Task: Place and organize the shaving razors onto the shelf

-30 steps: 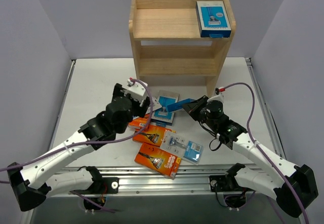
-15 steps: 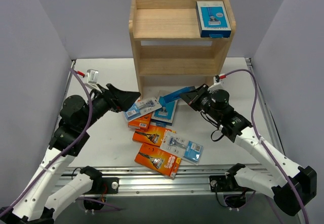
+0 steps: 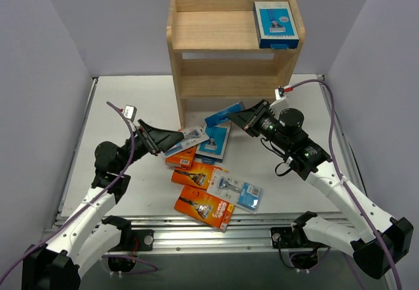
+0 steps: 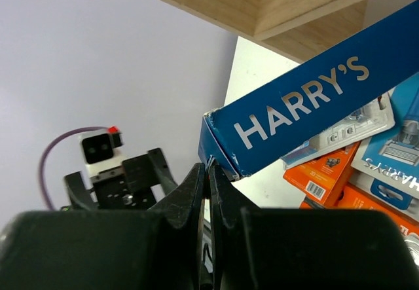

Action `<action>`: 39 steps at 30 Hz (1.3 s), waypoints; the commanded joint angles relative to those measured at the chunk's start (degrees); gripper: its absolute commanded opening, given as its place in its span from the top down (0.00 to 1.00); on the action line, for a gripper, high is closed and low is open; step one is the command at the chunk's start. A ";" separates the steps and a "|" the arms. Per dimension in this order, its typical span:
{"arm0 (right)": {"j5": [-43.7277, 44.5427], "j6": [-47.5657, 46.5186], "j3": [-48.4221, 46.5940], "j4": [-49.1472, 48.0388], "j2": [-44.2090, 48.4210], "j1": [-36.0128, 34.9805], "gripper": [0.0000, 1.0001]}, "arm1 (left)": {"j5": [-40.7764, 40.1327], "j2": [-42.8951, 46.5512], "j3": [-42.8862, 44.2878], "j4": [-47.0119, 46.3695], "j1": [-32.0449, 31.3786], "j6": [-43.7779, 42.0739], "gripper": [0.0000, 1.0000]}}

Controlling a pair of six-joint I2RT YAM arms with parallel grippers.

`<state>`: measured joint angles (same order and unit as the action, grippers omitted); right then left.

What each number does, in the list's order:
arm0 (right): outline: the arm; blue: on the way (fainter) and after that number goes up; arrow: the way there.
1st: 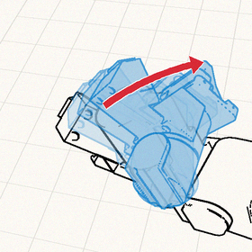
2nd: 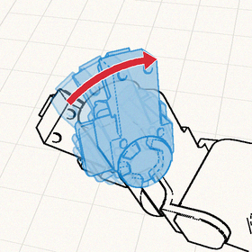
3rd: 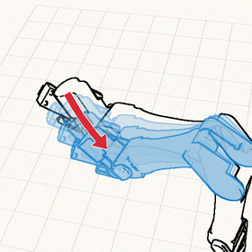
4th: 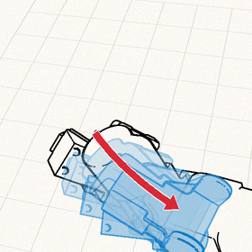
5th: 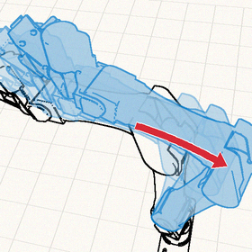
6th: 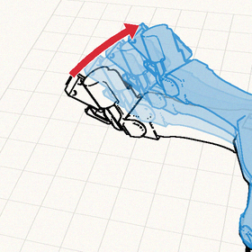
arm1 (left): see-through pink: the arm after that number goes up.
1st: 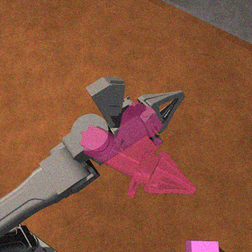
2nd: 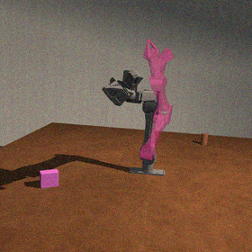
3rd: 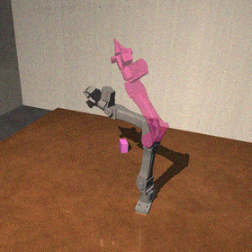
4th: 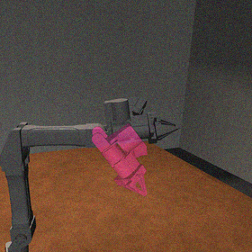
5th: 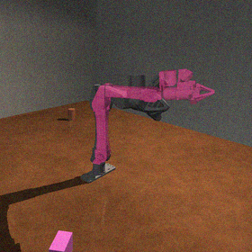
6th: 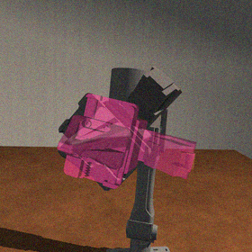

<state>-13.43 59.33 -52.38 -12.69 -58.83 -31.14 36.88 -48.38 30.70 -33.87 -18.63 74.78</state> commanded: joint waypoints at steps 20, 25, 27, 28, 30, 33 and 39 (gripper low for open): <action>-9.59 8.25 -10.10 -5.86 -2.25 0.29 1.00 | -14.98 10.15 12.81 36.06 -7.11 -61.32 0.06; -12.76 9.93 -14.67 -5.16 -4.27 0.20 1.00 | -28.23 9.36 15.61 38.87 -16.59 -72.64 0.06; -13.98 10.63 -15.73 -4.98 -4.71 0.29 1.00 | -32.03 8.05 16.49 39.40 -22.48 -76.95 0.06; -14.34 10.89 -16.17 -4.98 -4.98 0.20 1.00 | -34.05 7.52 17.28 39.40 -24.24 -79.94 0.06; -15.56 11.86 -16.96 -5.15 -5.16 0.11 1.00 | -39.15 5.76 17.73 39.32 -28.36 -82.59 0.06; -16.45 12.65 -17.32 -5.33 -4.89 0.02 1.00 | -42.67 3.83 18.52 38.00 -31.02 -86.38 0.06; -20.22 12.74 -17.23 -5.94 -3.84 -0.15 1.00 | -52.77 0.05 19.93 34.94 -33.92 -94.90 0.06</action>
<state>-29.41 71.50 -67.02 -12.95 -64.23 -31.11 -7.46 -47.44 47.86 5.19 -51.35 -12.93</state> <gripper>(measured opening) 0.007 0.941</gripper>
